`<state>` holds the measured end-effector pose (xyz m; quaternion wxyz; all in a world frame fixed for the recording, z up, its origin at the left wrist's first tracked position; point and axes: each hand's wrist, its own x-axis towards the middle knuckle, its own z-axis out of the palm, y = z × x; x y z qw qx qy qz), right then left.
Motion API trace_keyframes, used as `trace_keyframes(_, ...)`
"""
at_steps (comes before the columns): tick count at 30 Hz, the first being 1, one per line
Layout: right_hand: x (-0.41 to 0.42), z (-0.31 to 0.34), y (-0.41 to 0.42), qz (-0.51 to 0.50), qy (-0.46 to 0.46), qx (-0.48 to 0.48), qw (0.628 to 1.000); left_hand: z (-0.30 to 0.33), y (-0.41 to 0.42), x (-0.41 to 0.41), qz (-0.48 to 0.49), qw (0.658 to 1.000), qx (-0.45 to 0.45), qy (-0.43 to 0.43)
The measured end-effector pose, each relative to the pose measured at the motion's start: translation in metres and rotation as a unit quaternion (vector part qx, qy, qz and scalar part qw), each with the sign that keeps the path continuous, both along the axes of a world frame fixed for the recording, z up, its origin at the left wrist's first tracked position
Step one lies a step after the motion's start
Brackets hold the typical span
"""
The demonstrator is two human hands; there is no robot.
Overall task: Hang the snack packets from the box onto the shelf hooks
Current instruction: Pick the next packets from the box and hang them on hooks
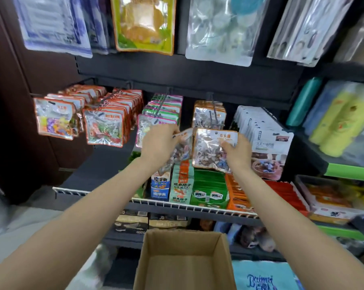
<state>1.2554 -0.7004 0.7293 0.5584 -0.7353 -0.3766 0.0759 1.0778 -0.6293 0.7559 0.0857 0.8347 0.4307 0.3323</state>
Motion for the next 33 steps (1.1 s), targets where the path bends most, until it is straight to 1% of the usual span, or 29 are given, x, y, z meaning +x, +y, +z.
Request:
trace_keyframes(2, 0.006, -0.002, 0.011, -0.01, -0.011, -0.009, 1.0, 0.001, 0.003, 0.007, 0.019, 0.999, 0.035, 0.034)
trace_keyframes(5, 0.015, -0.009, 0.019, -0.003, -0.025, -0.01, 1.0, 0.0, 0.007, 0.013, 0.043, 0.994, 0.085, 0.059)
trace_keyframes(7, 0.015, -0.01, 0.021, 0.007, -0.044, -0.014, 0.999, -0.001, 0.008, 0.017, 0.047, 0.991, 0.098, 0.072)
trace_keyframes(16, 0.015, -0.01, 0.024, 0.01, -0.066, 0.017, 0.998, 0.002, 0.011, 0.021, 0.04, 0.994, 0.06, 0.081)
trace_keyframes(19, 0.014, -0.008, 0.022, -0.018, -0.078, 0.007, 0.997, 0.004, 0.011, 0.019, 0.045, 0.994, 0.061, 0.072)
trace_keyframes(23, 0.022, -0.011, 0.03, -0.043, -0.127, -0.025, 0.991, 0.007, 0.011, 0.022, 0.042, 0.995, 0.058, 0.072)
trace_keyframes(30, 0.023, -0.011, 0.036, -0.036, -0.145, -0.012, 0.989, 0.009, 0.015, 0.025, 0.034, 0.994, 0.07, 0.083)
trace_keyframes(33, 0.029, -0.011, 0.048, -0.049, -0.169, -0.026, 0.984, 0.008, 0.018, 0.028, 0.031, 0.993, 0.067, 0.092)
